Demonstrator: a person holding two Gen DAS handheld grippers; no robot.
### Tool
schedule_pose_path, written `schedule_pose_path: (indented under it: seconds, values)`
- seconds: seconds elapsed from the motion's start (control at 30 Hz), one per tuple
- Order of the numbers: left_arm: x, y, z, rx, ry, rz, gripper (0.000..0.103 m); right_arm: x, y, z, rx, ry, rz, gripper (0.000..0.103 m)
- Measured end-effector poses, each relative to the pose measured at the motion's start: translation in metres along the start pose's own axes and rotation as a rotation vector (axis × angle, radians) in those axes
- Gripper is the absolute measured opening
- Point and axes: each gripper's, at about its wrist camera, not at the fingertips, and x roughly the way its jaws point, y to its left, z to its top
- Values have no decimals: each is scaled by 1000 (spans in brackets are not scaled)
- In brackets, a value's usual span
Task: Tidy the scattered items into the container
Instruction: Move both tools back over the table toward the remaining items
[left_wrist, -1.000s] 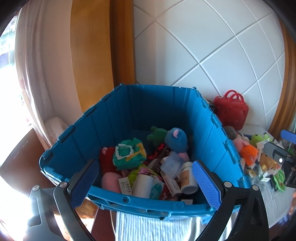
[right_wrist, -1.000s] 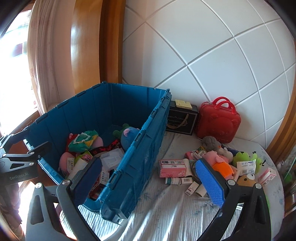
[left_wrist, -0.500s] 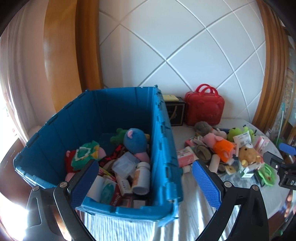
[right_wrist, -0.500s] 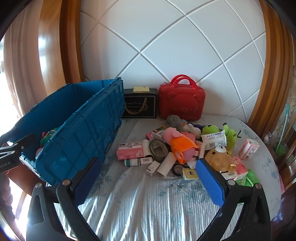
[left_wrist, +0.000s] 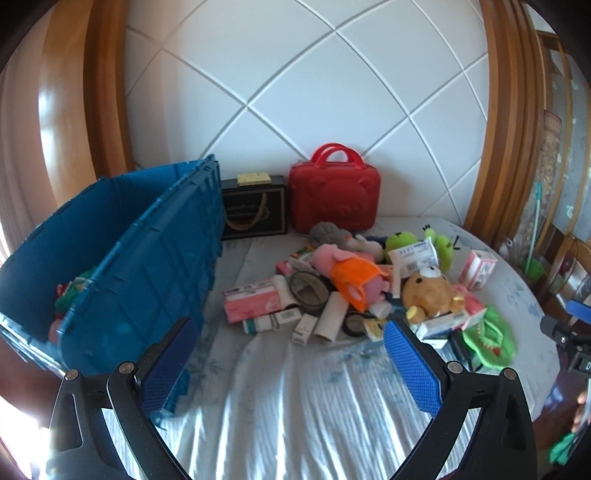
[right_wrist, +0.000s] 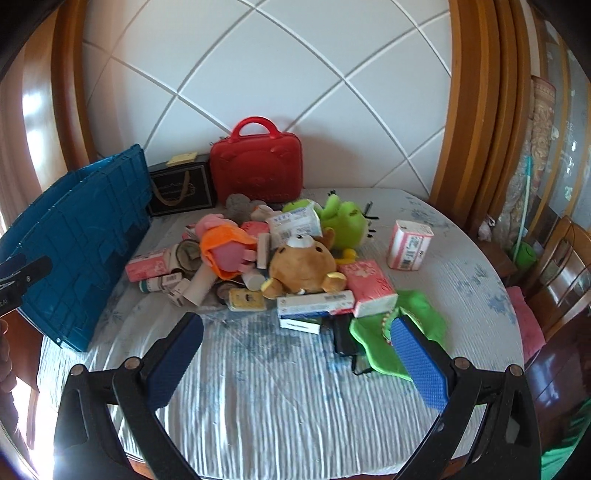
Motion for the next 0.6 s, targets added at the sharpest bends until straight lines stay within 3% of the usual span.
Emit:
schedule_pose_path:
  seconds: [0.17,0.33,0.6]
  values:
    - [43,-47,-25,30,91,-10,102,32,-75,-38,84,97,-58,103]
    - [84,-62,-45,44,174,1,102,67,-130,-75,184,201,-106,103]
    - [154,-52,-60,30,271,1,102,115,-132,-87,205,292,-96,103]
